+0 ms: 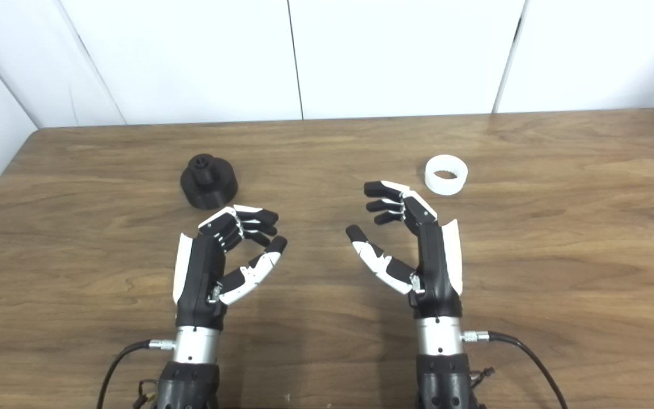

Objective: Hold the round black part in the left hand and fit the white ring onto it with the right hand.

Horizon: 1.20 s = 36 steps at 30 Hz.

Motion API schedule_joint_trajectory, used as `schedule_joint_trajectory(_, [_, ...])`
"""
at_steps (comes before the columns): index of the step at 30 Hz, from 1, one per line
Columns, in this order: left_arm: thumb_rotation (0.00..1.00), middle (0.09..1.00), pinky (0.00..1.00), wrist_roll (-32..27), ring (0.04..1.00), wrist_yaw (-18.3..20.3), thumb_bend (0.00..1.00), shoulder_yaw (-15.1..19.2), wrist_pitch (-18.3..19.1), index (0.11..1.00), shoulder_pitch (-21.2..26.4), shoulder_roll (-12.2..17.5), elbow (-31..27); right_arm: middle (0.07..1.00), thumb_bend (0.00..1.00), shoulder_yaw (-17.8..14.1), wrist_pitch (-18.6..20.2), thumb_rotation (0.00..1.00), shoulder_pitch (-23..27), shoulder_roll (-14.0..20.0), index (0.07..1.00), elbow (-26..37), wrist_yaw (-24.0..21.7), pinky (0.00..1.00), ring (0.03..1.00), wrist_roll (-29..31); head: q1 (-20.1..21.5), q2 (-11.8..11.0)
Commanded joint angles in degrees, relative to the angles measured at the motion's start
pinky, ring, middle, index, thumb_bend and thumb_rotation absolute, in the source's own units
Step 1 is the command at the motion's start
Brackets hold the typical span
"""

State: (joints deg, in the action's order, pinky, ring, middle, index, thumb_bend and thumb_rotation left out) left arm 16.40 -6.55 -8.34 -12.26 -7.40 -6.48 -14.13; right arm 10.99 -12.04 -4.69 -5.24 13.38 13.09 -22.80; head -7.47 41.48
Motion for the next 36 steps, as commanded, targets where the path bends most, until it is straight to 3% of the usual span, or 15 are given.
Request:
schedule_joint_trajectory(1, [0.08,0.609,0.46,0.4,0.546,-0.3,0.50,-0.2,-1.0,0.494,-0.9,-0.3,-1.7,0.682,0.48,0.0,-0.8,0.15,-3.0,-0.3,0.678,1.2,-0.4,0.53,0.617,0.2,-0.1,0.0])
schedule_joint_trajectory(19, [0.08,0.607,0.47,0.0,0.550,-0.3,0.50,-0.2,-0.8,0.495,-0.7,-0.4,-1.4,0.683,0.48,0.1,-0.5,0.12,-3.0,-0.3,0.677,1.4,-0.8,0.54,0.622,-0.3,-1.0,-0.3])
schedule_joint_trajectory(25, [0.08,0.632,0.47,0.8,0.564,-1.1,0.50,0.0,-2.0,0.496,-0.1,-0.5,-0.5,0.682,0.48,-0.5,0.0,0.14,-3.1,0.3,0.677,1.5,-1.2,0.54,0.622,0.3,-7.6,-1.8])
schedule_joint_trajectory(30, [0.08,0.638,0.49,2.4,0.577,-1.9,0.50,-1.1,-2.1,0.497,0.0,-1.7,0.9,0.681,0.48,-2.1,-2.5,0.13,-3.0,2.2,0.681,-0.1,-1.7,0.53,0.616,2.8,-14.1,-3.5])
schedule_joint_trajectory(36, [0.08,0.636,0.49,3.4,0.578,-3.1,0.50,-2.0,-2.2,0.497,0.1,-2.5,2.1,0.690,0.48,-3.7,-4.0,0.16,-3.0,3.3,0.685,-1.1,-3.0,0.55,0.631,4.7,-14.7,-4.3])
